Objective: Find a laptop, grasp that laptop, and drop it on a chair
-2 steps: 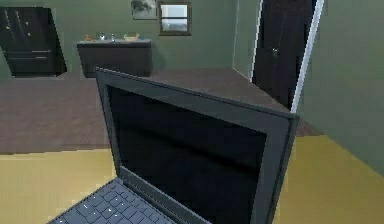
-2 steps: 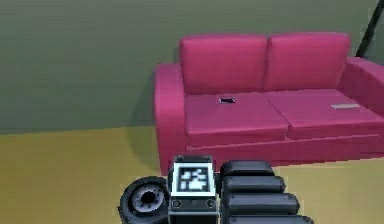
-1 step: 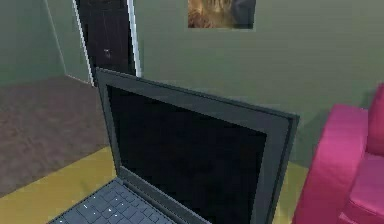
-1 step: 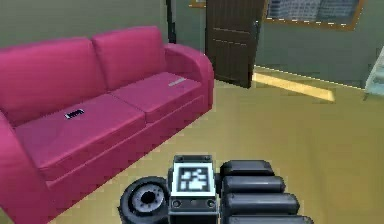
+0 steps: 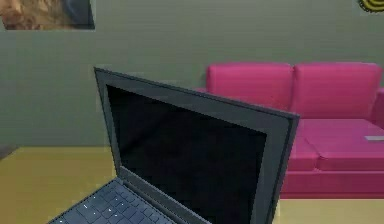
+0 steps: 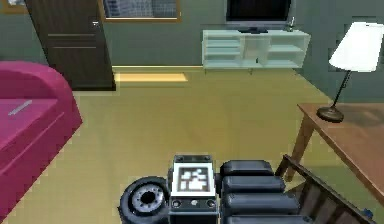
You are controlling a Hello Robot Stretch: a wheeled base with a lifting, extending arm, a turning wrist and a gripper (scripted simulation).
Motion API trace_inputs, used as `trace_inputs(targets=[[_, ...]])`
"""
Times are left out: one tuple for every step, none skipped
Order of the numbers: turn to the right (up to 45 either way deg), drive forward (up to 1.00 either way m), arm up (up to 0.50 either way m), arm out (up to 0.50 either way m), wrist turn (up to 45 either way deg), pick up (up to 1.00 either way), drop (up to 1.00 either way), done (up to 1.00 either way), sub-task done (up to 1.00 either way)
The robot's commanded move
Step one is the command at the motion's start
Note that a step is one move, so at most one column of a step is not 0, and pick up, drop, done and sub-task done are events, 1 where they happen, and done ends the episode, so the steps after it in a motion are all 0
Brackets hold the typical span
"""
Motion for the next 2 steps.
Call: trace_inputs(targets=[[-45.0, 0.0, 0.0, 0.0, 0.0, 0.0, 0.0, 0.0, 0.0], [-45.0, 0.0, 0.0, 0.0, 0.0, 0.0, 0.0, 0.0, 0.0]])
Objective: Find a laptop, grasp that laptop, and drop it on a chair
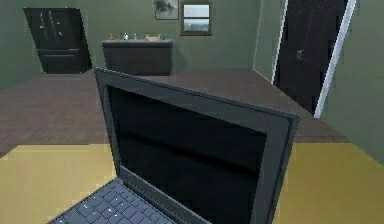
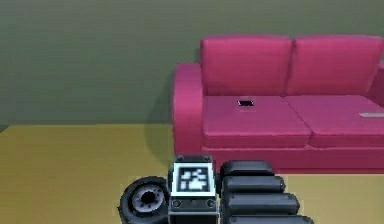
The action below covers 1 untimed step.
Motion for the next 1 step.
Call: trace_inputs(targets=[[-45.0, 0.0, 0.0, 0.0, 0.0, 0.0, 0.0, 0.0, 0.0]])
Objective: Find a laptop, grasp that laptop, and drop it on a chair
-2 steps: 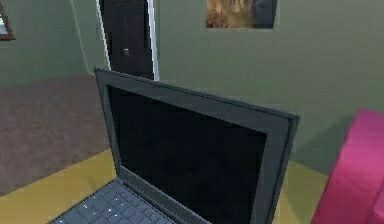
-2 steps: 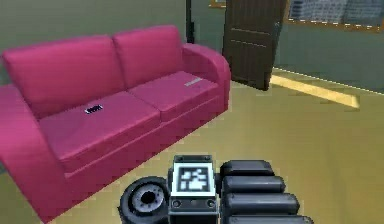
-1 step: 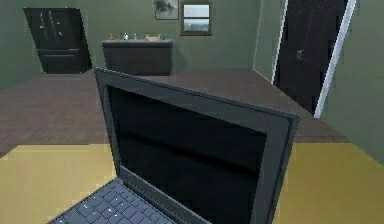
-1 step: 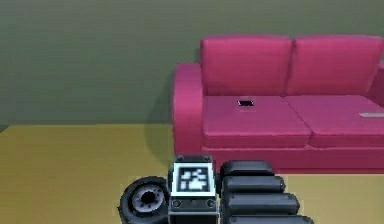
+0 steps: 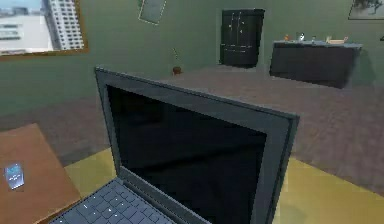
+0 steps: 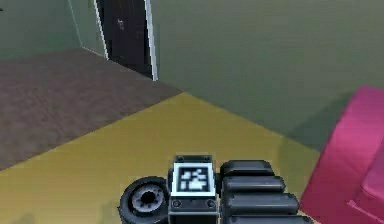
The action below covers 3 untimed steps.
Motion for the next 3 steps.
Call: trace_inputs(targets=[[45.0, 0.0, 0.0, 0.0, 0.0, 0.0, 0.0, 0.0, 0.0], [45.0, 0.0, 0.0, 0.0, 0.0, 0.0, 0.0, 0.0, 0.0], [45.0, 0.0, 0.0, 0.0, 0.0, 0.0, 0.0, 0.0, 0.0]])
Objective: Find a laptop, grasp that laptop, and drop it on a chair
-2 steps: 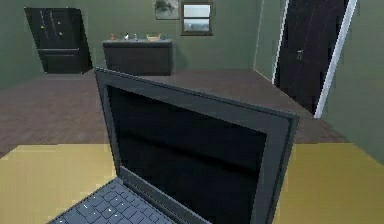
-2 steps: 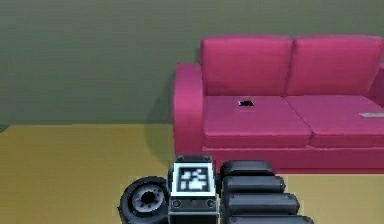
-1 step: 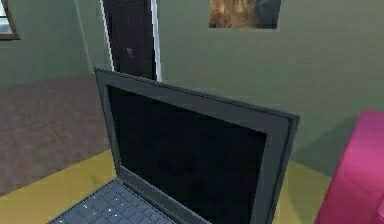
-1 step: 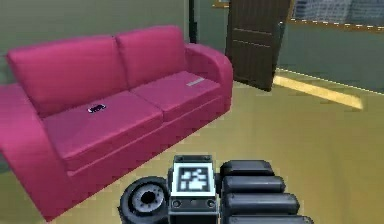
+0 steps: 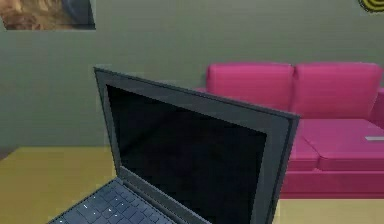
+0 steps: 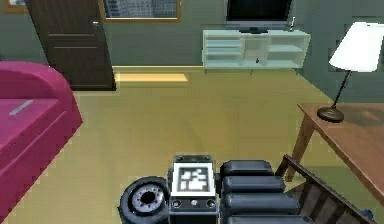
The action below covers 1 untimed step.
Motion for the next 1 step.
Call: trace_inputs(targets=[[3.0, 0.0, 0.0, 0.0, 0.0, 0.0, 0.0, 0.0, 0.0]])
